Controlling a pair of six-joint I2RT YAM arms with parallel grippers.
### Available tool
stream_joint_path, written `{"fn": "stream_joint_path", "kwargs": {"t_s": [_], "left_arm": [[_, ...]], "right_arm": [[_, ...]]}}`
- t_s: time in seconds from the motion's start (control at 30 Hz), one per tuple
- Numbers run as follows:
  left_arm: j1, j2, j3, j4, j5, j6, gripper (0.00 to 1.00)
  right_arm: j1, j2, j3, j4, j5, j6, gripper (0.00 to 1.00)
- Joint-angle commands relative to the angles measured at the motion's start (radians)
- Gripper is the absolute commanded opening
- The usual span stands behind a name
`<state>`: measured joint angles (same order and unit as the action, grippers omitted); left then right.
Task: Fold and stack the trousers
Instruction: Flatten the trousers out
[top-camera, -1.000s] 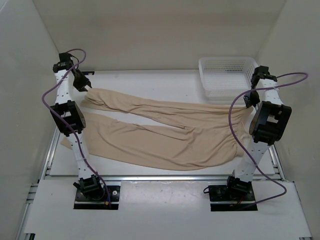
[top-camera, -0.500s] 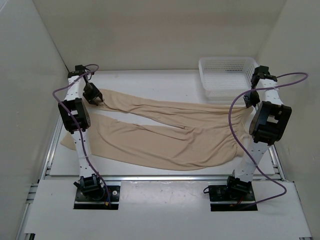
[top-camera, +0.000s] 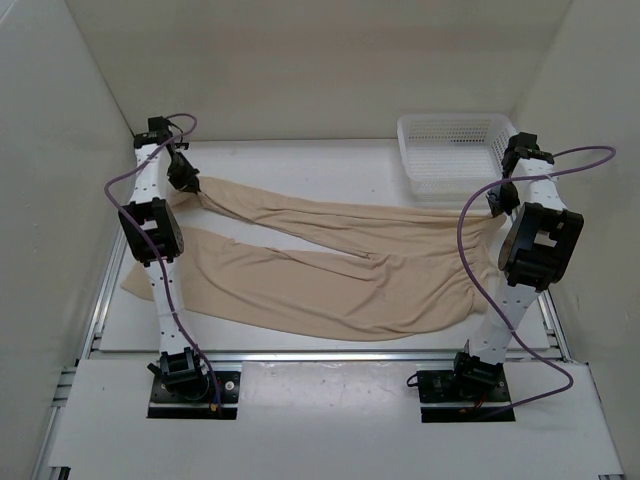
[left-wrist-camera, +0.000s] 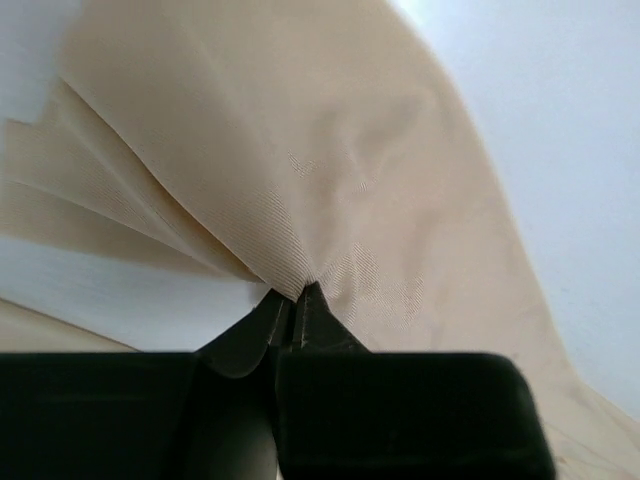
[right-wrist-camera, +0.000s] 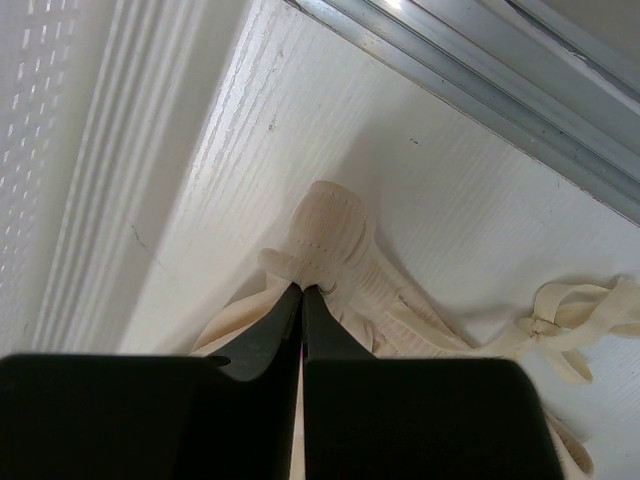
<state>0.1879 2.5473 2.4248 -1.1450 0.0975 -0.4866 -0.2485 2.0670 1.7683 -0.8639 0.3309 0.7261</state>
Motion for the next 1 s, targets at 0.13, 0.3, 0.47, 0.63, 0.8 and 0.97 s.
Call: {"fn": "stream_joint_path", "kwargs": {"t_s": [0.13,0.3,0.47,0.63,0.8,0.97], "left_arm": [[0.018,-0.111,0.145,-0.01,0.03,0.002,0.11],[0.018,-0.111,0.065,-0.01,0.03,0.023,0.23],[0.018,-0.078,0.046,-0.001,0.048,0.036,0.11],[0.009,-0.065,0.037,-0.001,0.01,0.036,0.11],[0.008,-0.056,0.028,-0.001,-0.01,0.036,0.19],[0.008,-0.056,0.019,-0.001,-0.001,0.036,0.6]], "right_arm": [[-0.006,-0.058,-0.006,0.002,0.014,0.001,0.0],[-0.015,-0.058,-0.006,0.002,0.014,0.001,0.0],[-0.015,-0.048,-0.006,0.002,0.005,0.001,0.0],[-0.015,-0.057,-0.006,0.002,0.005,0.001,0.0],[-0.015,-0.058,-0.006,0.011,0.005,0.001,0.0],[-0.015,-0.058,-0.006,0.011,0.005,0.001,0.0]]}}
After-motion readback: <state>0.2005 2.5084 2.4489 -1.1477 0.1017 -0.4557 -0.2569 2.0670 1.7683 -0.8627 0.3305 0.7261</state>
